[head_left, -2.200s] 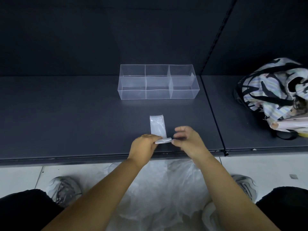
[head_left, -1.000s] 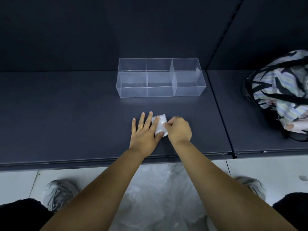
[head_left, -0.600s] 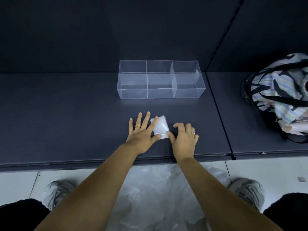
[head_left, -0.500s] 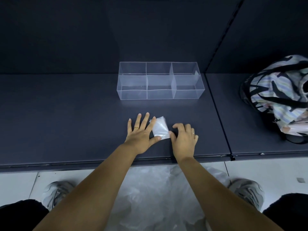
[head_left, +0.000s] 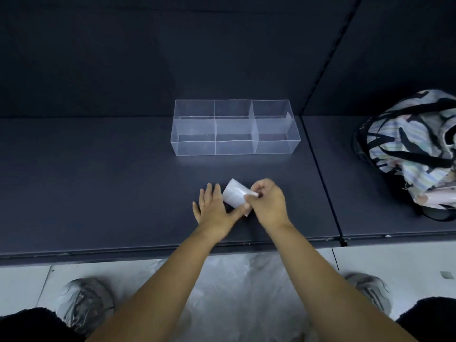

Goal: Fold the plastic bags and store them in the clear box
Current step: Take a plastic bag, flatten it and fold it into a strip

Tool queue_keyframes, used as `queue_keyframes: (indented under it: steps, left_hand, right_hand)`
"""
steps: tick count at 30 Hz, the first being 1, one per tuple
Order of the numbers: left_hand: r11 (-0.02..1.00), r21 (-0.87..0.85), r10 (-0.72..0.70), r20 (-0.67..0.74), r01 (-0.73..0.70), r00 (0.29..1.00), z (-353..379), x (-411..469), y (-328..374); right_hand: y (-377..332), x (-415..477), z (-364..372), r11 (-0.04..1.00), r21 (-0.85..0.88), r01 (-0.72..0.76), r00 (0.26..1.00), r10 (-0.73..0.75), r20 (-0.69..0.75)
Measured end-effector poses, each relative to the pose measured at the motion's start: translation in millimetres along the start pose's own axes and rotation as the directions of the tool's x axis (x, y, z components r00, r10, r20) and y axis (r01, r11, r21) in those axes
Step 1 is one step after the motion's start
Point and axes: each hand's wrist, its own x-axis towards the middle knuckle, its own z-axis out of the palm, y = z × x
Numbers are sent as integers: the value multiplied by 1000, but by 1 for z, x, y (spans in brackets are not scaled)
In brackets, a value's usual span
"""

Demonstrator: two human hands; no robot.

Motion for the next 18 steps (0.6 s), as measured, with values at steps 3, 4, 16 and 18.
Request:
queue_keyframes:
  steps: [3,4,16,18]
  left_hand:
    - [862,-505,32,132,39,991,-33,7,9]
    - [819,-571,58,184,59,981,-41,10,14]
    - [698,-670,89,-269,-253,959,-60,74,83]
    - [895,-282,214,-407,-345,888,-56,80,79]
  right_hand:
    - [-18,4,-29,990,113,81,960,-108,260]
    - [-24,6,-37,986,136,99,930,-140,340]
    - [-65,105,-91,999,27,22,1000,-22,-17]
    - [-67,136,-95,994,-110,11,998,-18,-64]
